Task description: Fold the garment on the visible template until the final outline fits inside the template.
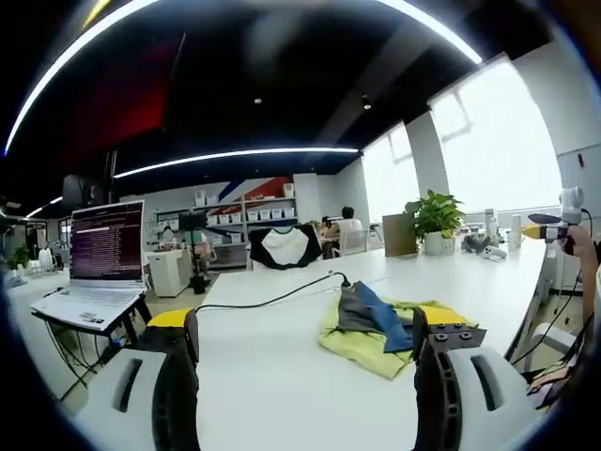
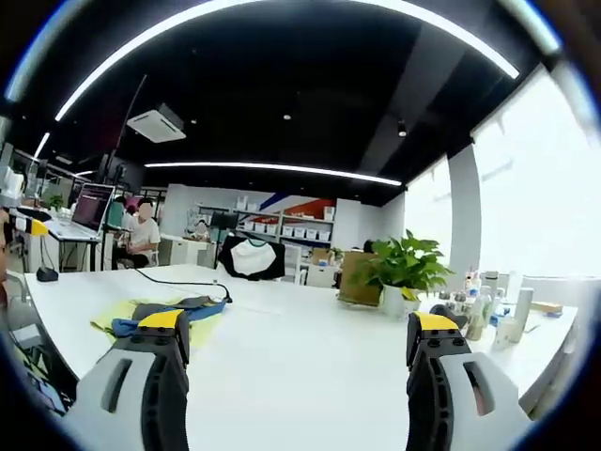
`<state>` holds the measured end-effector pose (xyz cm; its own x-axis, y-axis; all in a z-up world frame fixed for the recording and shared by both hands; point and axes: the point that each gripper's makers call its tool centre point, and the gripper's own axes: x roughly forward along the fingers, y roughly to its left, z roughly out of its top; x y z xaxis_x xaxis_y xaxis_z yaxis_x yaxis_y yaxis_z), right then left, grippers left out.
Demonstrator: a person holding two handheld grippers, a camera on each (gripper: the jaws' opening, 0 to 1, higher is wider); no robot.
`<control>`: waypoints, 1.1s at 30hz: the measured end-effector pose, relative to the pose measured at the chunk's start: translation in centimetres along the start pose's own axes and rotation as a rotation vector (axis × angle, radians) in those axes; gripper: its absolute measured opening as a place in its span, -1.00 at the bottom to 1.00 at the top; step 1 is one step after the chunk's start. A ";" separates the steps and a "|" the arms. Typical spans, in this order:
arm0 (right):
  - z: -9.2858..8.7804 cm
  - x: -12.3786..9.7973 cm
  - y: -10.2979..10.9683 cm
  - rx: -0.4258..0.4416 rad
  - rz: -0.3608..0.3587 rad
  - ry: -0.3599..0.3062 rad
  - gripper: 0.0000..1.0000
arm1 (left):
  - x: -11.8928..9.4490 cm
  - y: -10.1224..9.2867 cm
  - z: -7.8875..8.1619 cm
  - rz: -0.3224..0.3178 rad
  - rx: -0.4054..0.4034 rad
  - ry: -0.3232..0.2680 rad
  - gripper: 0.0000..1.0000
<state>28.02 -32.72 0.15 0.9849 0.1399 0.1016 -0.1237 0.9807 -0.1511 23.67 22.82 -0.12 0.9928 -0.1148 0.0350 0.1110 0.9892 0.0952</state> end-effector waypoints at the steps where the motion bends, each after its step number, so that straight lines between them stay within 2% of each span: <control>1: -0.1 0.1 0.0 0.000 0.002 0.004 0.99 | 0.0 0.1 0.1 0.003 0.001 -0.001 0.99; 12: -0.6 0.2 0.2 -0.001 0.016 0.021 0.99 | -0.1 0.0 0.2 0.007 -0.003 -0.002 0.99; 23: -0.5 -0.5 -0.6 0.000 -0.015 0.019 0.99 | 0.6 -0.9 0.2 -0.022 0.005 -0.005 0.99; 33: -0.8 -0.2 0.3 -0.007 0.005 0.030 0.99 | 1.1 -1.4 -0.4 -0.035 -0.002 0.007 0.99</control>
<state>27.91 -32.59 -0.71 0.9874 0.1410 0.0715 -0.1283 0.9789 -0.1588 24.62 21.38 -0.64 0.9886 -0.1489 0.0242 0.1460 0.9848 0.0944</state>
